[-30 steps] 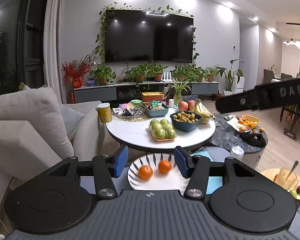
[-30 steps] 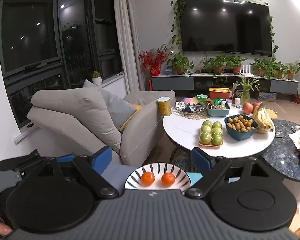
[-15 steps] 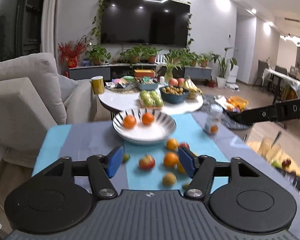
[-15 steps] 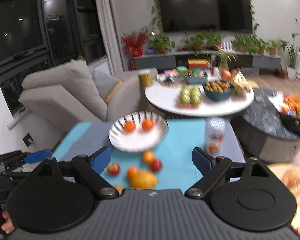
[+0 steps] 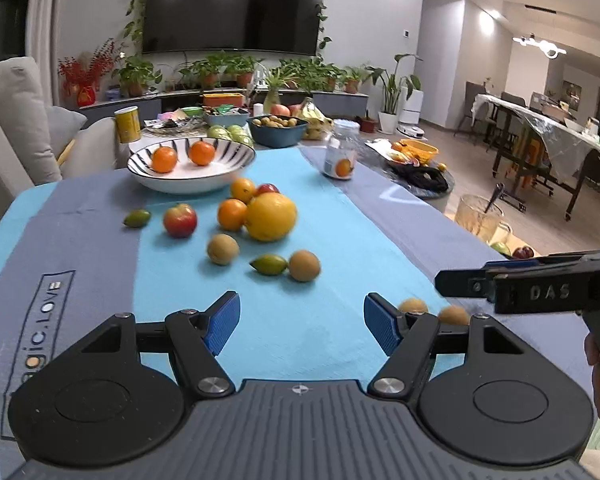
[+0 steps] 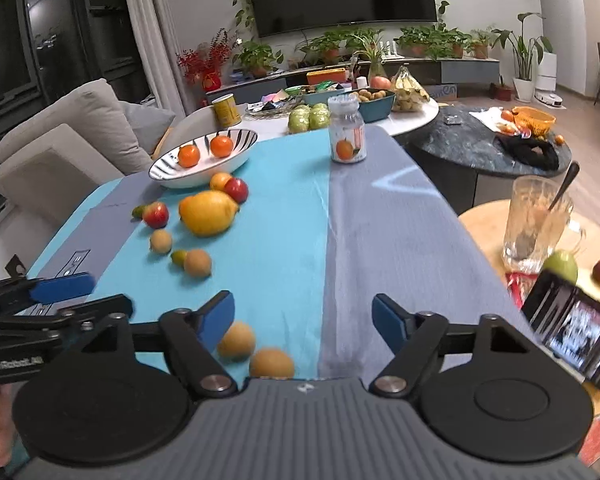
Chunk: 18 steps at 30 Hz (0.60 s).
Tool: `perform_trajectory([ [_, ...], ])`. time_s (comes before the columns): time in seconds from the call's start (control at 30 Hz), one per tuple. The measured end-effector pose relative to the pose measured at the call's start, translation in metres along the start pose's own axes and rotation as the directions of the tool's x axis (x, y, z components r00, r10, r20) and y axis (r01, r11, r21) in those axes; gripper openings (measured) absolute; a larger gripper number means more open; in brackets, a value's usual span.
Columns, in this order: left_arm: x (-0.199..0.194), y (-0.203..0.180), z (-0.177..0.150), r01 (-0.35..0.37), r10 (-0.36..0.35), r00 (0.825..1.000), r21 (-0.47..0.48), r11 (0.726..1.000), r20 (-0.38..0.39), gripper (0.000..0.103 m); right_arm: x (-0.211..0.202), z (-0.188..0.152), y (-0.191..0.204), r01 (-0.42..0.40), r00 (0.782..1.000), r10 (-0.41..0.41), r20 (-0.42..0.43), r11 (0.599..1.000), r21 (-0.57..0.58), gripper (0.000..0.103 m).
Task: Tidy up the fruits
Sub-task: 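Move both open tools back toward the fruit on the runner, then grasp a brown round fruit with the right tool while the left tool grasps another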
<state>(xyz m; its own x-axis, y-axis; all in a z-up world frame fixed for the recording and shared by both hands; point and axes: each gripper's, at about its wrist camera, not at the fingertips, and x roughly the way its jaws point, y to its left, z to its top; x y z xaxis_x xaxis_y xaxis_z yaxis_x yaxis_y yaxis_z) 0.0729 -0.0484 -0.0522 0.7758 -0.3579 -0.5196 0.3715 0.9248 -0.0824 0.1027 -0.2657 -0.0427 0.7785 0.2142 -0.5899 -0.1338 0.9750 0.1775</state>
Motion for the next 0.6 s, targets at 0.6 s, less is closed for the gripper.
perform_trajectory([
  [0.6,0.027,-0.036,0.007,0.064,-0.056,0.997,0.132,0.989,-0.061,0.066,-0.007,-0.025,-0.005,0.005,1.0,-0.005,0.026,1.0,-0.024,0.078],
])
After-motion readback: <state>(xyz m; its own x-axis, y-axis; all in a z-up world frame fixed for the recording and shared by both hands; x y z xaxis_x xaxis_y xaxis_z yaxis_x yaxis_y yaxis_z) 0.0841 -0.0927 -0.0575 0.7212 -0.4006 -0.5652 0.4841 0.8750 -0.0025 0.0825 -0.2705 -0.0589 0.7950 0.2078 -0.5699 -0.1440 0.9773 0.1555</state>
